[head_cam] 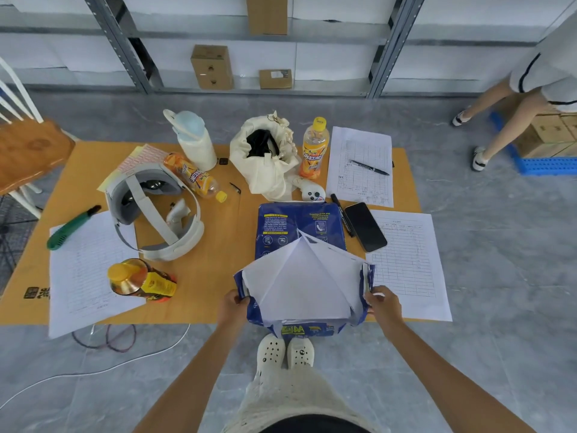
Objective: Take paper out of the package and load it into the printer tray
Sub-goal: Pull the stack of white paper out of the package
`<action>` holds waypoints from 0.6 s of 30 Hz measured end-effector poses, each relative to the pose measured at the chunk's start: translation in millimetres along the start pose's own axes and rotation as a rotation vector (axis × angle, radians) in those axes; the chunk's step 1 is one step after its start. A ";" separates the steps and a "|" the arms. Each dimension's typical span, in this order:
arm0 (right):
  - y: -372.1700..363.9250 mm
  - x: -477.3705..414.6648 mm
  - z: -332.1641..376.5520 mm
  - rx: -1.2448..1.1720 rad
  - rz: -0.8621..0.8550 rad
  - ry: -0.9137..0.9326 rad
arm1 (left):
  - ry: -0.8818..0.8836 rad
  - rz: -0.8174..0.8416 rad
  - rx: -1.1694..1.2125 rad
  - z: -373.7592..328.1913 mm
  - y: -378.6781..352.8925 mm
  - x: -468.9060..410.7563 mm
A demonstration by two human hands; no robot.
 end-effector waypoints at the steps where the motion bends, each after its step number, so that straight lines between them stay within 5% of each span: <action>1: -1.6 -0.4 0.2 0.014 -0.013 -0.002 | -0.005 -0.005 0.000 -0.1 -0.1 1.3; 4: -9.2 0.4 2.5 0.191 -0.021 0.067 | -0.135 -0.069 -0.112 -1.4 -2.8 10.9; 8: -21.0 5.1 10.8 0.611 0.022 0.311 | -0.656 -0.275 -0.671 0.1 -3.1 22.5; 11: -28.5 11.7 16.8 0.729 0.195 0.485 | -1.013 -0.130 -1.013 -0.7 -2.1 34.1; 14: -37.2 21.6 19.6 0.710 0.398 0.592 | -1.104 -0.015 -1.217 -6.9 -4.1 46.2; 18: -46.4 29.3 12.9 0.735 0.448 0.757 | -1.111 -0.081 -1.234 -7.9 -7.0 50.4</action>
Point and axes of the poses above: each hand's wrist, its own x-axis away from the middle knuckle, its own y-axis out of the back of the hand, z = x × y, the point moved 1 cm from there along -x, towards the middle knuckle, and after that the axes turned 12 degrees about y, right-handed, at the moved point
